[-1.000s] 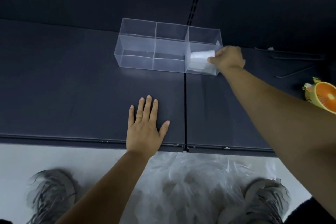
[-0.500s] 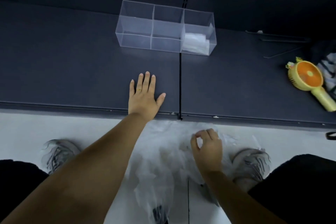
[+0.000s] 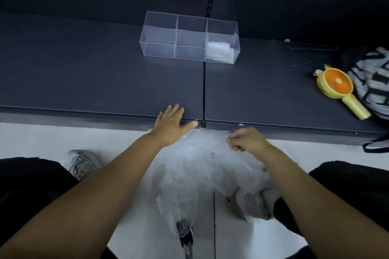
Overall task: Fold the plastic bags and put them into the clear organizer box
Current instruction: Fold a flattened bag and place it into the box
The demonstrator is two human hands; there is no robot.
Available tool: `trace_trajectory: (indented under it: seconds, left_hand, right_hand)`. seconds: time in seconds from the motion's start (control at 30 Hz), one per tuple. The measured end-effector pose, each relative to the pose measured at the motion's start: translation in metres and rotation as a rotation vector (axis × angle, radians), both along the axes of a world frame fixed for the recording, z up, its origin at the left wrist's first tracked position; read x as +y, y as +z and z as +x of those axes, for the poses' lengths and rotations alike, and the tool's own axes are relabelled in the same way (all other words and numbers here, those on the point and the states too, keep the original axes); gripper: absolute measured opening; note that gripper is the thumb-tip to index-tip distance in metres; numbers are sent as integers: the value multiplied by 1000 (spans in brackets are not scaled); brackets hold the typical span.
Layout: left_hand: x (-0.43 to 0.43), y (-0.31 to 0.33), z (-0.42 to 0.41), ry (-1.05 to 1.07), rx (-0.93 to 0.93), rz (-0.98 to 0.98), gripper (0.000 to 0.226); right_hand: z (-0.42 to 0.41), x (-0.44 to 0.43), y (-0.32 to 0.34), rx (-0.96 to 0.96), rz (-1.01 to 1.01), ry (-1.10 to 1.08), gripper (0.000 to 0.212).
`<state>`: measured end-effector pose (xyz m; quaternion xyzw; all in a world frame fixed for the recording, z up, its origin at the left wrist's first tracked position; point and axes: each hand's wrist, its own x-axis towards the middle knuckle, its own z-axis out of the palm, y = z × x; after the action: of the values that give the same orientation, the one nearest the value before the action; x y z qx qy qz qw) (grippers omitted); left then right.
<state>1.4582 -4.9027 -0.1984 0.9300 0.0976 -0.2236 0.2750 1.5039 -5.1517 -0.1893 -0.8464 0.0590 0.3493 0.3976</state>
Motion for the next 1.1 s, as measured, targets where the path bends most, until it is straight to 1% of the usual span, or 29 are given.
trace_trajectory:
  seconds: [0.1, 0.13, 0.17, 0.23, 0.27, 0.3, 0.33, 0.4, 0.43, 0.47, 0.5, 0.57, 0.6, 0.7, 0.77, 0.87, 0.93, 1.0, 1.03, 1.07, 1.1]
  left_hand:
    - [-27, 37, -9, 34, 152, -544, 105]
    - [-36, 49, -11, 42, 160, -670, 100]
    - [-42, 59, -12, 60, 142, -748, 84]
    - [-48, 73, -11, 155, 57, -816, 43]
    - [-49, 80, -11, 214, 14, -839, 33]
    - [-48, 87, -12, 267, -24, -861, 30]
    - [-45, 93, -14, 309, -63, -878, 30]
    - [-38, 104, -18, 354, -138, -863, 37]
    - [-36, 109, -20, 360, -173, -844, 41]
    - [-33, 114, -22, 356, -202, -829, 41]
    - [-31, 119, -24, 351, -219, -821, 38]
    - [-26, 127, -27, 349, -225, -820, 29]
    - [-23, 130, -28, 358, -229, -815, 27]
    - [-12, 136, -29, 434, -270, -763, 21]
    - [-3, 136, -30, 499, -283, -725, 16]
    - [12, 133, -31, 597, -326, -742, 9]
    - [20, 132, -33, 649, -365, -786, 4]
    - [31, 129, -41, 613, -339, -854, 8]
    - [38, 129, -47, 532, -268, -878, 11]
    - [45, 128, -54, 401, -141, -876, 11]
    - [50, 131, -61, 235, 27, -823, 6]
  right_hand:
    - [17, 11, 57, -50, 64, 90, 18]
    - [20, 13, 76, -58, 114, 91, 19]
    - [21, 15, 91, -49, 183, 83, 19]
    - [20, 15, 113, -33, 306, 49, 22]
    - [18, 12, 122, -30, 345, 24, 25]
    - [16, 9, 127, -29, 375, 1, 27]
    - [14, 7, 130, -33, 388, -4, 31]
    - [9, 5, 136, -50, 394, 54, 50]
    - [7, 8, 138, -69, 394, 89, 56]
    - [3, 14, 140, -95, 396, 109, 54]
    - [-1, 20, 142, -139, 399, 118, 45]
    - [-7, 32, 143, -254, 418, 70, 15]
    - [-8, 35, 143, -295, 443, -1, 6]
    - [-1, 23, 143, -365, 489, -259, 16]
    - [6, 10, 144, -392, 491, -382, 21]
    - [13, -2, 147, -375, 546, -510, 23]
    - [13, -4, 149, -367, 574, -540, 26]
    - [9, -5, 148, -364, 598, -558, 29]
    - [7, -5, 147, -362, 623, -577, 31]
    - [5, -5, 146, -365, 652, -594, 32]
    - [3, -5, 146, -371, 674, -592, 31]
